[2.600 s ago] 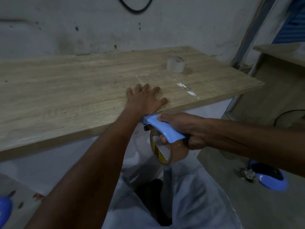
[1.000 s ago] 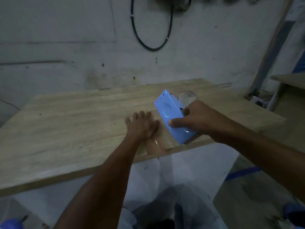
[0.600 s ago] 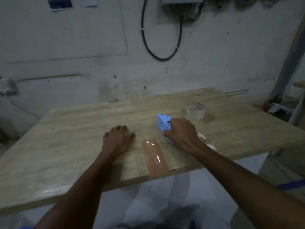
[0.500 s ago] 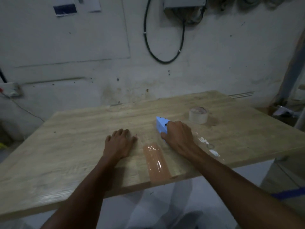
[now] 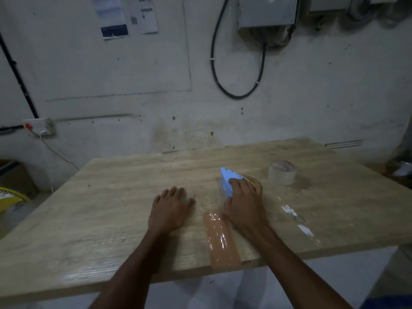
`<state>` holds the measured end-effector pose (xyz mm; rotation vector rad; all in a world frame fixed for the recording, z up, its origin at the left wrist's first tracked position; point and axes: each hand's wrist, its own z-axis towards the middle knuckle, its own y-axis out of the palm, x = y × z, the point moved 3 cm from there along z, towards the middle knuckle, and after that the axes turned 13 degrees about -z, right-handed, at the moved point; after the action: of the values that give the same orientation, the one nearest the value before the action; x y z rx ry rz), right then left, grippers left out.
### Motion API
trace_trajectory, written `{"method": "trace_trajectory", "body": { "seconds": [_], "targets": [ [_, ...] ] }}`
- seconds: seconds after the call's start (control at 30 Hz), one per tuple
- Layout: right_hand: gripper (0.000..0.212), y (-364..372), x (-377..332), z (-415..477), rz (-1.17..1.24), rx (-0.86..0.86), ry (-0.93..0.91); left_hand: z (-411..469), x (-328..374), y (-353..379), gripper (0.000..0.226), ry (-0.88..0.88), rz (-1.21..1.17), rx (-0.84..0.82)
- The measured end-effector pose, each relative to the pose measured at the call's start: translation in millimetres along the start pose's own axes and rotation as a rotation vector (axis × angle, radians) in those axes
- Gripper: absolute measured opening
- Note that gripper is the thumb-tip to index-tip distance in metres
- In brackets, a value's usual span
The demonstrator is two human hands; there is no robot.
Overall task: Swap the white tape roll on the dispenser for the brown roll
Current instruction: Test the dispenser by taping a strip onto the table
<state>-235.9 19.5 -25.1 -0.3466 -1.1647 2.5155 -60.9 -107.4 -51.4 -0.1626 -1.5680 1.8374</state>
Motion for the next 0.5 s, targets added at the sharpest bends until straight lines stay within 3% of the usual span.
{"method": "trace_trajectory", "body": {
  "seconds": [0.23,0.5],
  "targets": [
    [0.021,12,5,10,0.038,0.08,-0.103,-1,0,0,0.066,-0.011,-0.011,0.0],
    [0.038,19,5,10,-0.045,0.095,-0.124,-1,3,-2,0.064,-0.016,0.002,-0.003]
  ]
}}
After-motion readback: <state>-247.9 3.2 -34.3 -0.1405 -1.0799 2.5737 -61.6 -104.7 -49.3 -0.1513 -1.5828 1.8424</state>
